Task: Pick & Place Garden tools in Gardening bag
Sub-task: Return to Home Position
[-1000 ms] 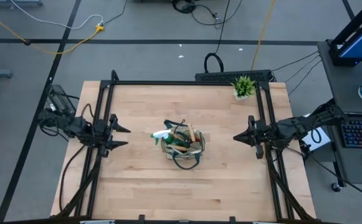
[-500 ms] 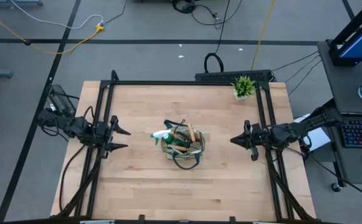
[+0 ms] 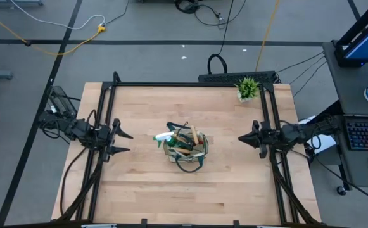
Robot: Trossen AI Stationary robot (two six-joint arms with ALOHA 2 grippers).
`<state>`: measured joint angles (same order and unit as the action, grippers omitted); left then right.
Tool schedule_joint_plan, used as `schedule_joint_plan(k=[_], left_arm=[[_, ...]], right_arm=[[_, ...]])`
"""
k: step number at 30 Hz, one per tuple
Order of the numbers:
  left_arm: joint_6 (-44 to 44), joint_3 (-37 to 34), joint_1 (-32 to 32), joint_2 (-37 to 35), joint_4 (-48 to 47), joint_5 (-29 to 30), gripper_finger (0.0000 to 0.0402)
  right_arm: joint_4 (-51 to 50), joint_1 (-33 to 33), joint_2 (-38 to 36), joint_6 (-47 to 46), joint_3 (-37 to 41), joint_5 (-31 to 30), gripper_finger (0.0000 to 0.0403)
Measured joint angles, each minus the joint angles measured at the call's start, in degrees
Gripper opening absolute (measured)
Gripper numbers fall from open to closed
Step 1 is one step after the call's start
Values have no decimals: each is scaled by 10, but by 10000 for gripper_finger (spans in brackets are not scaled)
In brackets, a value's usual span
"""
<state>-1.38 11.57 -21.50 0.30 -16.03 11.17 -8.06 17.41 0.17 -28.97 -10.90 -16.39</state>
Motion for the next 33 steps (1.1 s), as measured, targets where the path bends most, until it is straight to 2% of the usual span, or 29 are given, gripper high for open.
schedule_joint_plan(k=[6, 13, 21, 33], left_arm=[[11, 0, 0, 0, -1, -11, 244], [28, 0, 0, 0, -1, -11, 244], [30, -4, 0, 0, -6, -9, 244], [53, -4, 0, 0, -5, -6, 244]], right_arm=[[-37, 0, 5, -48, 13, 0, 4], [-27, 0, 5, -28, 26, -3, 4], [-29, 0, 5, 56, 28, -3, 3], [-32, 0, 5, 62, 29, 0, 4]])
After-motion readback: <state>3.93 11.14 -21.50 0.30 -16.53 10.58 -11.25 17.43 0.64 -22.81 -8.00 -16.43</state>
